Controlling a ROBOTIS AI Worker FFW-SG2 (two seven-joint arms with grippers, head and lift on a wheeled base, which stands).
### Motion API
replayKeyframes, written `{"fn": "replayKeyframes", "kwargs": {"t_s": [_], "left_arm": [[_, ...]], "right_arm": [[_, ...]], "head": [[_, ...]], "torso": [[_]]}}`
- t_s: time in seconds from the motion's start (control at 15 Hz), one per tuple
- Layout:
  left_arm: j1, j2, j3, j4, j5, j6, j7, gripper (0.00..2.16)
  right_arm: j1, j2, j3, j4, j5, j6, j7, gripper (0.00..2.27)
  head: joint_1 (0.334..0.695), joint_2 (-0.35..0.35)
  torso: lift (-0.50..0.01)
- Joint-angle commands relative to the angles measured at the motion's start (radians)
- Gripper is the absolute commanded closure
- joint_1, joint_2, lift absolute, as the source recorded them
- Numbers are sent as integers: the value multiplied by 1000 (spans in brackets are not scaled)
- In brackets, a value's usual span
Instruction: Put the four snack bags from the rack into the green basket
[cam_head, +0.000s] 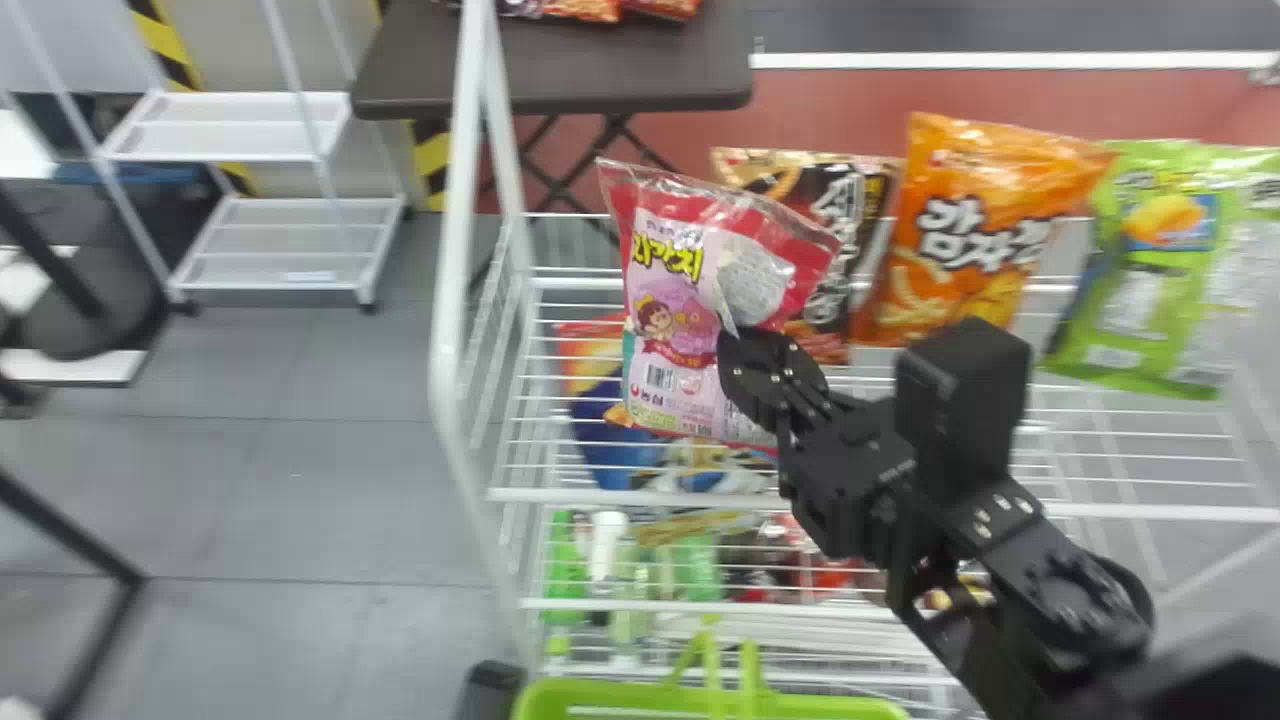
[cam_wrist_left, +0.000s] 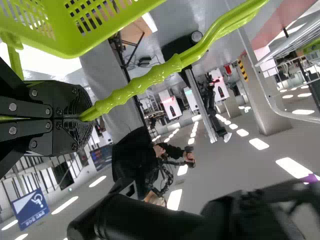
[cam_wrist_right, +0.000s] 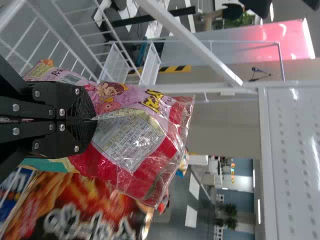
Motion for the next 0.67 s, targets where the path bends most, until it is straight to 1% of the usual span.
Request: {"fn": "replayKeyframes", "kwargs": {"t_s": [0.0, 0.07, 0.13, 0.2, 0.27, 0.33, 0.4, 0.47, 0.6], "left_arm": [[2, -5, 2, -13, 2, 0, 21, 2020], [3, -17, 8, -16, 2, 0, 22, 2020], [5, -32, 19, -16, 5, 0, 22, 2020], [5, -38, 25, -18, 5, 0, 27, 2020], [2, -46, 27, -19, 3, -6, 31, 2020], [0, -49, 25, -19, 2, -9, 40, 2020], [-6, -52, 22, -19, 2, -9, 47, 2020], [-10, -52, 27, -19, 2, -6, 48, 2020], [-6, -54, 36, -44, 5, -3, 47, 2020]], "right_arm": [[170, -57, -182, -167, -127, 2, 39, 2017], [224, -81, -260, -224, -175, 51, 60, 2017], [255, -110, -323, -264, -207, 118, 67, 2017], [304, -118, -398, -301, -242, 155, 71, 2017], [350, -116, -481, -325, -290, 174, 91, 2017], [388, -106, -552, -341, -324, 177, 120, 2017], [417, -84, -638, -348, -374, 207, 165, 2017], [421, -37, -698, -350, -396, 287, 257, 2017], [382, 65, -767, -345, -388, 480, 432, 2017]], "head": [[695, -144], [695, -198], [695, -295], [695, -345], [695, -350], [695, -350], [695, -350], [695, -350], [695, -350]], "torso": [[-6], [-6], [-6], [-6], [-6], [-6], [-6], [-6], [-6]]}}
